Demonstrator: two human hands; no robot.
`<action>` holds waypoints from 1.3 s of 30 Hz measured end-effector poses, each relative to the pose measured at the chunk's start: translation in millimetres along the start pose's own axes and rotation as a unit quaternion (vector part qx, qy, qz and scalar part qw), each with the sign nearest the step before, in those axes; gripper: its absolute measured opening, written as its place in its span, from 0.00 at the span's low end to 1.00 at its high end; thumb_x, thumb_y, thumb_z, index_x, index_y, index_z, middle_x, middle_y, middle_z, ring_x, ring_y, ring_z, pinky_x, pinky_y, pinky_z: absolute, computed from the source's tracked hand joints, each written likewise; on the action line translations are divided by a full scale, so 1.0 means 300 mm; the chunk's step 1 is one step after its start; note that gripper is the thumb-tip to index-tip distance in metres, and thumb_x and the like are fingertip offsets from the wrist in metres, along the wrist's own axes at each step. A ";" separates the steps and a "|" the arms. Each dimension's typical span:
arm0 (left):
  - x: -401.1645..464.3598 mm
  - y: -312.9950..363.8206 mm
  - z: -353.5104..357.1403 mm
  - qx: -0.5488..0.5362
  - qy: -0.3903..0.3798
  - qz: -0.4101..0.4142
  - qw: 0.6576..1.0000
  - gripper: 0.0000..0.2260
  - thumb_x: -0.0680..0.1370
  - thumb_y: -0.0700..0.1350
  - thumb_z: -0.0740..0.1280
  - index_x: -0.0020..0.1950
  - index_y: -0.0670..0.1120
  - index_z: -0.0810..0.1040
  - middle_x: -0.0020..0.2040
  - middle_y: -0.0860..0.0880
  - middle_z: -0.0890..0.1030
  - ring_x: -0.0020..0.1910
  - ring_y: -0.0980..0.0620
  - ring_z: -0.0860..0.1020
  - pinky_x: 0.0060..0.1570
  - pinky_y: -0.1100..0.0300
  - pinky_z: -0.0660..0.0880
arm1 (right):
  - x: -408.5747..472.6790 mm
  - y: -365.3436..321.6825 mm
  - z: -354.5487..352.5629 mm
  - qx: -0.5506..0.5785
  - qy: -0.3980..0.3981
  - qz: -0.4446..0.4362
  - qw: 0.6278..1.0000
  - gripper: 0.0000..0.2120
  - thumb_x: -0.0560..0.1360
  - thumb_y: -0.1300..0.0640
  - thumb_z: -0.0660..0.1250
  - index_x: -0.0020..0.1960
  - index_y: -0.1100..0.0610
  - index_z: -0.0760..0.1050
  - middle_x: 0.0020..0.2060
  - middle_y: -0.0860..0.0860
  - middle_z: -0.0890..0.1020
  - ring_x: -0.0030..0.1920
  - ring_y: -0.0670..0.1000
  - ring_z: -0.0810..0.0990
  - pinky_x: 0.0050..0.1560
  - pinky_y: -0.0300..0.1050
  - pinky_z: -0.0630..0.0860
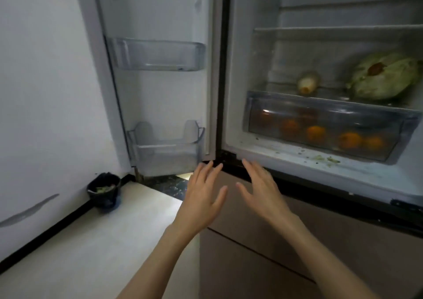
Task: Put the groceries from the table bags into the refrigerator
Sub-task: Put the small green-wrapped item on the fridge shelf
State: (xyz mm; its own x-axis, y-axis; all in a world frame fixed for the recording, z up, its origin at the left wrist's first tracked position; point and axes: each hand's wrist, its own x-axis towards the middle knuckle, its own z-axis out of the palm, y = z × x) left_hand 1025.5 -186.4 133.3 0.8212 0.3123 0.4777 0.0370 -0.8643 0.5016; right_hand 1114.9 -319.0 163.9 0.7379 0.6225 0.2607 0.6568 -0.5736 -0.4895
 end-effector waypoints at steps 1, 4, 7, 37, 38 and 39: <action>-0.058 -0.039 -0.031 0.009 0.003 -0.009 1.000 0.25 0.79 0.55 0.56 0.75 0.53 0.56 0.76 0.52 0.54 0.76 0.53 0.45 0.74 0.52 0.50 | -0.027 -0.043 0.045 0.006 -0.017 0.000 1.000 0.30 0.79 0.48 0.59 0.76 0.49 0.49 0.76 0.50 0.51 0.76 0.50 0.49 0.74 0.47 0.49; -0.232 -0.180 -0.157 0.056 0.016 -0.038 0.998 0.27 0.76 0.60 0.51 0.74 0.52 0.58 0.76 0.51 0.55 0.76 0.50 0.48 0.73 0.52 0.51 | -0.091 -0.205 0.181 0.016 -0.059 -0.027 0.998 0.30 0.79 0.48 0.58 0.76 0.48 0.48 0.77 0.49 0.50 0.76 0.50 0.48 0.73 0.47 0.49; -0.410 -0.338 -0.331 0.101 0.030 -0.082 0.991 0.29 0.75 0.60 0.48 0.74 0.50 0.61 0.75 0.48 0.58 0.76 0.46 0.52 0.73 0.50 0.53 | -0.138 -0.415 0.324 0.031 -0.094 -0.080 0.992 0.29 0.79 0.47 0.57 0.76 0.48 0.49 0.76 0.48 0.51 0.76 0.50 0.49 0.74 0.48 0.51; -1.321 -1.521 -1.564 0.263 0.106 -0.535 0.796 0.25 0.80 0.56 0.51 0.76 0.53 0.50 0.77 0.51 0.50 0.76 0.51 0.43 0.74 0.48 0.45 | -0.085 -2.138 1.589 0.061 -0.269 -0.440 0.854 0.32 0.78 0.39 0.55 0.76 0.48 0.47 0.77 0.51 0.50 0.76 0.53 0.46 0.74 0.56 0.45; -1.321 -1.562 -1.587 0.263 0.108 -0.540 0.792 0.25 0.80 0.56 0.51 0.76 0.53 0.50 0.77 0.50 0.50 0.76 0.51 0.43 0.74 0.49 0.45 | -0.065 -2.178 1.629 0.062 -0.275 -0.442 0.852 0.32 0.78 0.39 0.55 0.76 0.48 0.47 0.77 0.51 0.51 0.76 0.53 0.46 0.74 0.56 0.45; -1.324 -1.602 -1.609 0.261 0.109 -0.547 0.788 0.25 0.80 0.56 0.51 0.76 0.53 0.50 0.77 0.51 0.50 0.76 0.51 0.43 0.74 0.49 0.45 | -0.048 -2.217 1.667 0.064 -0.283 -0.443 0.848 0.32 0.78 0.39 0.54 0.76 0.48 0.47 0.77 0.51 0.51 0.76 0.53 0.46 0.74 0.56 0.45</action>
State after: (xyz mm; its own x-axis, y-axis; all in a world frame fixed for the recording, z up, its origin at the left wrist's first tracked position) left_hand 406.7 295.1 50.6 0.0210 0.9942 0.1057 0.9306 -0.0581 0.3615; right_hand 589.7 319.9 69.6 -0.2526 0.9559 0.1497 0.8657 0.2924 -0.4063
